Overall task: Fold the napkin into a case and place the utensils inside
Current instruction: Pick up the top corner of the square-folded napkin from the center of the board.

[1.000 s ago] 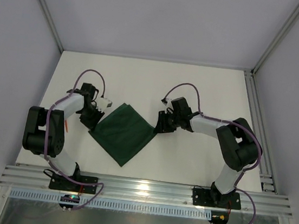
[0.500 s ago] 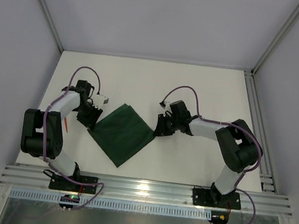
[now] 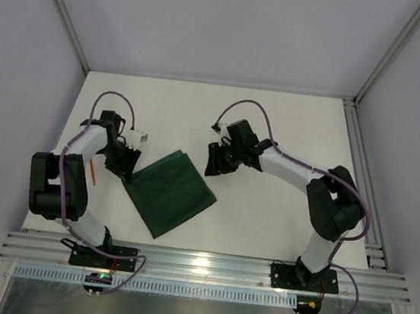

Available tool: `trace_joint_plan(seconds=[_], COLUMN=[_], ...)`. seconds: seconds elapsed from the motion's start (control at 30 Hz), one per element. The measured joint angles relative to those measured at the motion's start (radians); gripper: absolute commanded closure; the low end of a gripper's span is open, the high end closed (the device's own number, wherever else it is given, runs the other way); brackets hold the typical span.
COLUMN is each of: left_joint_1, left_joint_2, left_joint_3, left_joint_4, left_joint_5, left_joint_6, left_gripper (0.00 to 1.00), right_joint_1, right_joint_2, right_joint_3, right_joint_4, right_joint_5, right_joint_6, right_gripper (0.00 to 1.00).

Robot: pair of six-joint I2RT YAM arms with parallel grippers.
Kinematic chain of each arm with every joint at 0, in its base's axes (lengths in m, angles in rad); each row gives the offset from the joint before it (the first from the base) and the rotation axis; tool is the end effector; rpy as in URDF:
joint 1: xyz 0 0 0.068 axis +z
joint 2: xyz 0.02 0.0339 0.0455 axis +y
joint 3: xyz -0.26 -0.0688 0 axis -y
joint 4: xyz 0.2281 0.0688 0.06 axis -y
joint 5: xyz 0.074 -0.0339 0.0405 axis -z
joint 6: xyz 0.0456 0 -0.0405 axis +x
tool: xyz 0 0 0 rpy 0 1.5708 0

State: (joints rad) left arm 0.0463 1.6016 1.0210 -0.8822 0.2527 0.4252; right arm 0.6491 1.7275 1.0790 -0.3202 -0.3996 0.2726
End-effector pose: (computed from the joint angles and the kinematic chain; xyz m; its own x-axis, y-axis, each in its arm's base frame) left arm 0.2646 0.0008 0.1810 -0.9121 0.3576 -0.2007 0.3934 0.9012 -0.1820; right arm 0.2636 0.2223 0.1848 -0.8295 -0.3181 -0.4591 -0.5286 0.7126 0.4613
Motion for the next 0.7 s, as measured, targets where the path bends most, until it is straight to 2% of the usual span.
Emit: trace_joint_plan(seconds=[0.2, 0.33, 0.53, 0.7], left_joint_1=[0.026, 0.028, 0.03, 0.036], left_joint_2=[0.008, 0.017, 0.024, 0.024], left_joint_3=[0.01, 0.021, 0.023, -0.009], left_joint_4=[-0.001, 0.0, 0.003, 0.014], left_joint_5=[0.031, 0.047, 0.045, 0.039], left_joint_6=[-0.002, -0.005, -0.007, -0.003], left_gripper=[0.59, 0.67, 0.9, 0.96], right_joint_1=[-0.01, -0.01, -0.006, 0.004], right_joint_2=[0.211, 0.394, 0.576, 0.597], right_joint_3=[0.399, 0.593, 0.723, 0.747], right_joint_4=[-0.024, -0.043, -0.081, -0.08], right_joint_5=[0.041, 0.063, 0.064, 0.042], right_joint_6=[-0.038, -0.039, -0.026, -0.01], right_gripper=[0.62, 0.66, 0.69, 0.72])
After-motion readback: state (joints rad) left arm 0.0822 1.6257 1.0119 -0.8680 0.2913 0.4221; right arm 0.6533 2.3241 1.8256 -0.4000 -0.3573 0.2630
